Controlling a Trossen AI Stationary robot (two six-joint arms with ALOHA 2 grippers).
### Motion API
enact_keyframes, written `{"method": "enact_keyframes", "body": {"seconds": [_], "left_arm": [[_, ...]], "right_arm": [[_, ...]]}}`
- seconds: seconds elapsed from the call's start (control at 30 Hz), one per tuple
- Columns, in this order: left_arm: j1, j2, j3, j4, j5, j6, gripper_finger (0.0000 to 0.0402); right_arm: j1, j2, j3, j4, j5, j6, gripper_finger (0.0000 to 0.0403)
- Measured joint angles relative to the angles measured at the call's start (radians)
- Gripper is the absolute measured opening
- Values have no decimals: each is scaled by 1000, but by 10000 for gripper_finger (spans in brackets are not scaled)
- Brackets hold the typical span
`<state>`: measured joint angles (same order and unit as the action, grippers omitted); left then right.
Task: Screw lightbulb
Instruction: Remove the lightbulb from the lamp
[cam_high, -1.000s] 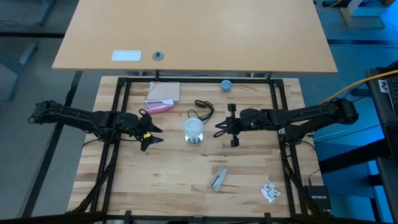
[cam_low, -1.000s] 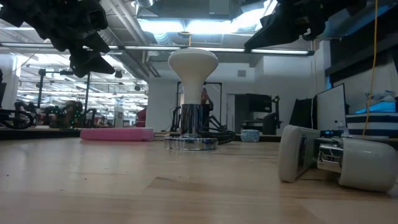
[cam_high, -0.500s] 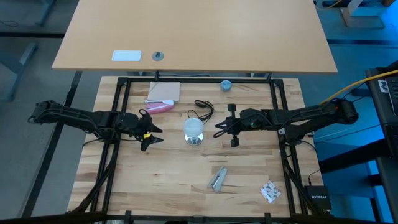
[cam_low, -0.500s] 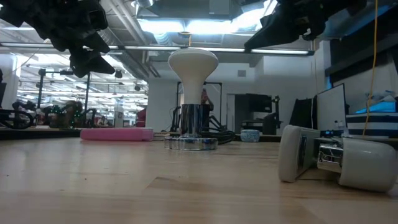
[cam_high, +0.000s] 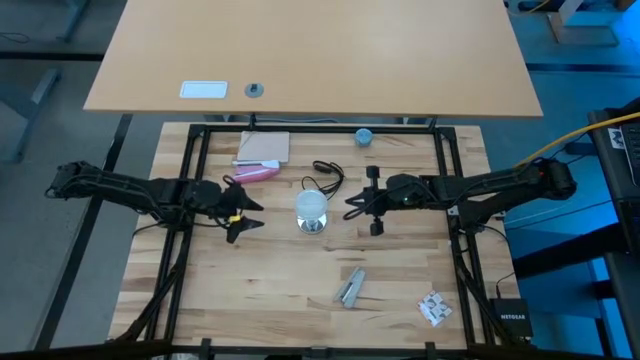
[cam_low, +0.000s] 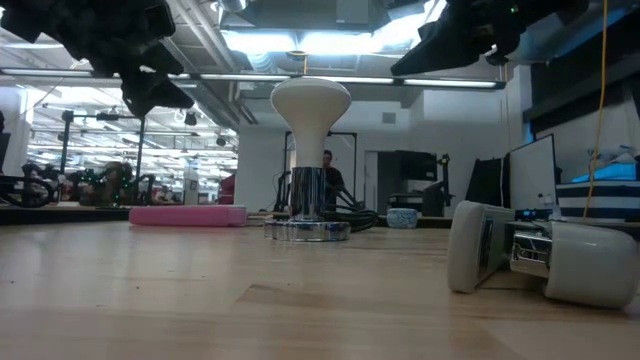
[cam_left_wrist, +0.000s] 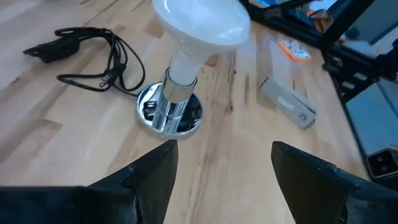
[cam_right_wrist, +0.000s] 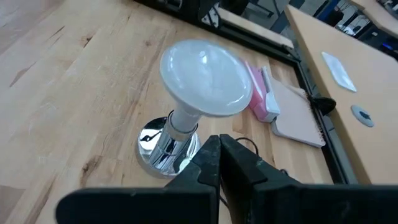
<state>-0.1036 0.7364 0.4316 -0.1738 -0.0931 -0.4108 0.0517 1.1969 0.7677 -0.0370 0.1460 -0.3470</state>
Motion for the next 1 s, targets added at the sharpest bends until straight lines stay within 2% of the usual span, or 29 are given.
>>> {"method": "enact_keyframes", "body": {"seconds": [0.2, 0.33, 0.5, 0.77, 1.0], "left_arm": [[0, 0, 0, 9, 0, -20, 251], [0, 0, 0, 9, 0, 18, 251], [0, 3, 0, 3, -6, 33, 251], [0, 36, 0, 1, -10, 18, 251], [0, 103, 0, 27, -67, 18, 251]], "right_arm": [[0, 6, 0, 23, 54, 2, 14], [0, 39, 0, 48, 68, 0, 14], [0, 99, 0, 39, 209, 30, 14], [0, 199, 0, 40, 202, 82, 14], [0, 258, 0, 44, 202, 82, 14]]}}
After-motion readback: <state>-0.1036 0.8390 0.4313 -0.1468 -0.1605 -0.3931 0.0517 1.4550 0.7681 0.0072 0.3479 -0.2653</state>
